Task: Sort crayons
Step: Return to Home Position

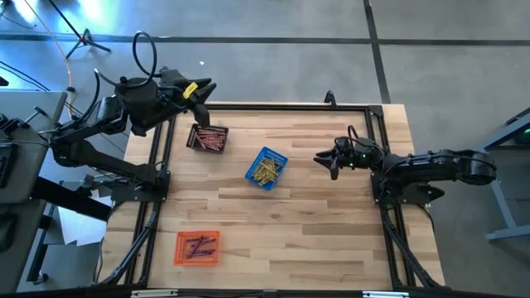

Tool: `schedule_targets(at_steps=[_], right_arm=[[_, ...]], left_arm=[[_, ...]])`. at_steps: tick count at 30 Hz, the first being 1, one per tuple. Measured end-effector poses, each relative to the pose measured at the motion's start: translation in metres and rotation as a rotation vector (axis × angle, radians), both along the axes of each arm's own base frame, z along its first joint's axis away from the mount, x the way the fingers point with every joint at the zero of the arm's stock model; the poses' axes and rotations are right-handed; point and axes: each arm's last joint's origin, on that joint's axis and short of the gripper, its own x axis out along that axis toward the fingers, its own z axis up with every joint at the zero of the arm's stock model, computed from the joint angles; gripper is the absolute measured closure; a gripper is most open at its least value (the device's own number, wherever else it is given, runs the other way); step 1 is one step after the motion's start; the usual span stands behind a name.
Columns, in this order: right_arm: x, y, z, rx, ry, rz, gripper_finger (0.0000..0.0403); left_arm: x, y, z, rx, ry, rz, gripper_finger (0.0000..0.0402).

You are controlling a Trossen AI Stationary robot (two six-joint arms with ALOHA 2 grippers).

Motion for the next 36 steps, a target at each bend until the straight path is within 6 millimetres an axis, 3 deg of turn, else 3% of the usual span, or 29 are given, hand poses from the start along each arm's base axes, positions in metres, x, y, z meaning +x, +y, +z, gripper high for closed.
schedule_targets(at_steps=[13, 20, 36], right_arm=[[-0.013, 0.005, -0.021, 0.049, 0.108, -0.022, 0.0291], [-0.017, 0.003, -0.029, 0.062, 0.202, -0.161, 0.0291], [-0.020, 0.004, -0.030, 0.064, 0.233, -0.157, 0.0291]], left_arm=[[0.000, 0.000, 0.000, 0.001, 0.000, 0.001, 0.0326], [0.000, 0.000, 0.001, 0.027, 0.016, 0.007, 0.0326], [0.002, 0.000, 0.000, 0.060, 0.053, 0.001, 0.0326]])
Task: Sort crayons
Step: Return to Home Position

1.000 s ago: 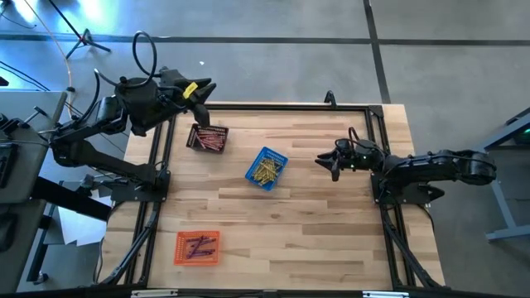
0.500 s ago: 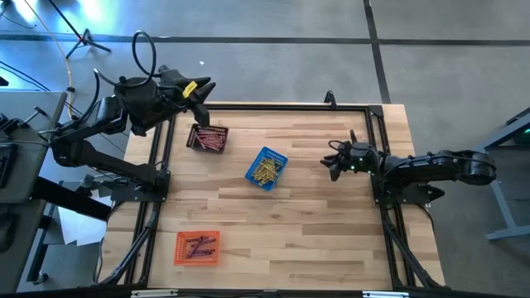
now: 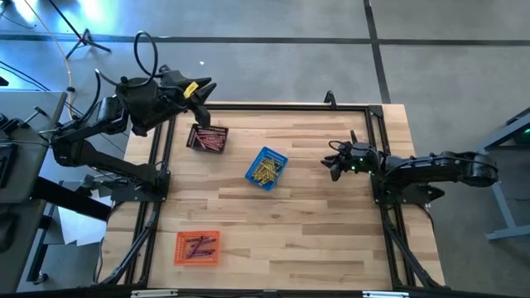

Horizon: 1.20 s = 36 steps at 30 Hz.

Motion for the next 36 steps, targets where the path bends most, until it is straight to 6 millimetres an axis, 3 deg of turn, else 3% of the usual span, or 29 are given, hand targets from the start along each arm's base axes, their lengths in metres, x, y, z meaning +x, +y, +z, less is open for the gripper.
schedule_targets(at_steps=[8, 24, 36], right_arm=[[-0.007, 0.003, 0.016, -0.039, -0.090, 0.000, 0.0291], [-0.023, 0.010, 0.057, -0.186, -0.431, -0.001, 0.0291], [-0.035, 0.015, 0.076, -0.268, -0.613, 0.000, 0.0291]], left_arm=[[0.000, 0.000, 0.000, 0.000, 0.001, 0.000, 0.0326], [0.000, 0.000, -0.001, -0.002, 0.013, -0.001, 0.0326], [0.000, 0.000, -0.002, -0.002, 0.018, -0.001, 0.0326]])
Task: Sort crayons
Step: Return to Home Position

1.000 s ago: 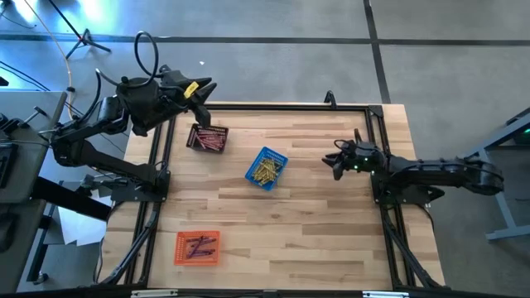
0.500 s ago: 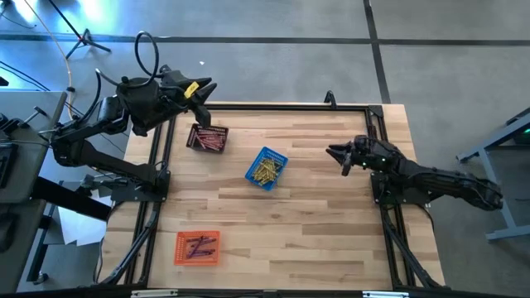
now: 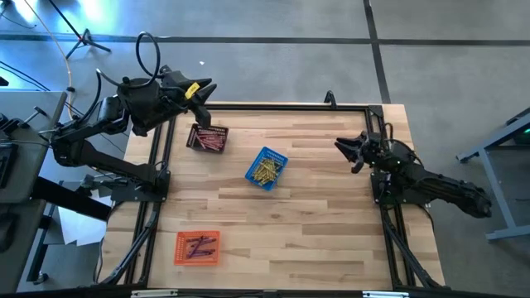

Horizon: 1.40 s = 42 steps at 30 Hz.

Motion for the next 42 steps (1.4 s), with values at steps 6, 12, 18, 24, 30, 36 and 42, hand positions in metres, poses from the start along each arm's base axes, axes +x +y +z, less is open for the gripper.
schedule_targets(at_steps=[6, 12, 18, 24, 30, 36, 42], right_arm=[[-0.007, 0.003, 0.008, -0.037, -0.089, 0.000, 0.0291], [-0.011, 0.005, 0.012, -0.061, -0.143, 0.001, 0.0291], [-0.010, 0.004, 0.008, -0.044, -0.100, 0.000, 0.0291], [-0.009, 0.004, 0.005, -0.028, -0.068, 0.001, 0.0291], [-0.009, 0.004, 0.004, -0.026, -0.063, 0.001, 0.0291], [-0.009, 0.004, 0.004, -0.027, -0.061, 0.000, 0.0291], [-0.009, 0.004, 0.004, -0.023, -0.056, 0.001, 0.0291]], left_arm=[[0.000, 0.000, 0.000, 0.000, 0.000, 0.000, 0.0326], [0.000, 0.000, 0.000, 0.000, -0.002, -0.001, 0.0326], [0.000, 0.000, 0.001, -0.003, -0.011, -0.001, 0.0326], [0.022, -0.002, -0.009, -0.041, 0.036, -0.135, 0.0326], [0.065, 0.002, -0.049, -0.047, 0.324, -0.157, 0.0326], [0.096, 0.015, -0.096, -0.130, 0.615, -0.147, 0.0326], [0.108, 0.016, -0.134, -0.224, 0.731, -0.245, 0.0326]])
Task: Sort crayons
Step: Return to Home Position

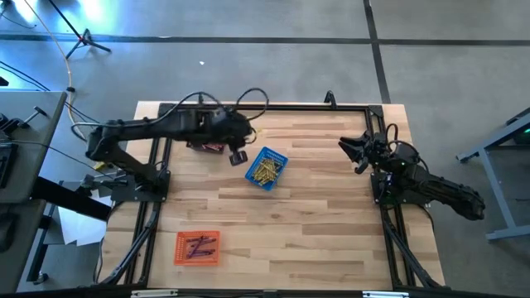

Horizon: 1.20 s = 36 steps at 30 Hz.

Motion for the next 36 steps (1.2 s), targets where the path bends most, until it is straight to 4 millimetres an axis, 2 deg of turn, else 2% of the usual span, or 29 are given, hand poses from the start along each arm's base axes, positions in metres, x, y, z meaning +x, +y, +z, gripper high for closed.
schedule_targets(at_steps=[5, 9, 18, 24, 30, 36], right_arm=[[0.000, 0.000, 0.000, 0.000, 0.000, 0.000, 0.0291], [0.000, 0.000, -0.001, 0.003, 0.007, 0.000, 0.0291], [0.001, 0.000, -0.003, 0.013, 0.031, 0.000, 0.0291], [0.001, 0.000, -0.004, 0.014, 0.036, 0.000, 0.0290], [0.001, 0.000, -0.004, 0.018, 0.041, 0.000, 0.0290], [0.001, 0.000, -0.004, 0.017, 0.041, 0.001, 0.0290]], left_arm=[[-0.027, -0.004, -0.020, -0.123, -0.294, -0.058, 0.0326], [-0.060, -0.004, -0.043, -0.170, -0.410, -0.057, 0.0326], [-0.142, -0.001, -0.090, -0.141, -0.468, 0.048, 0.0326], [-0.185, -0.003, -0.125, -0.109, -0.513, 0.128, 0.0326], [-0.217, -0.004, -0.140, -0.065, -0.556, 0.239, 0.0326], [-0.240, -0.004, -0.142, 0.028, -0.677, 0.354, 0.0326]])
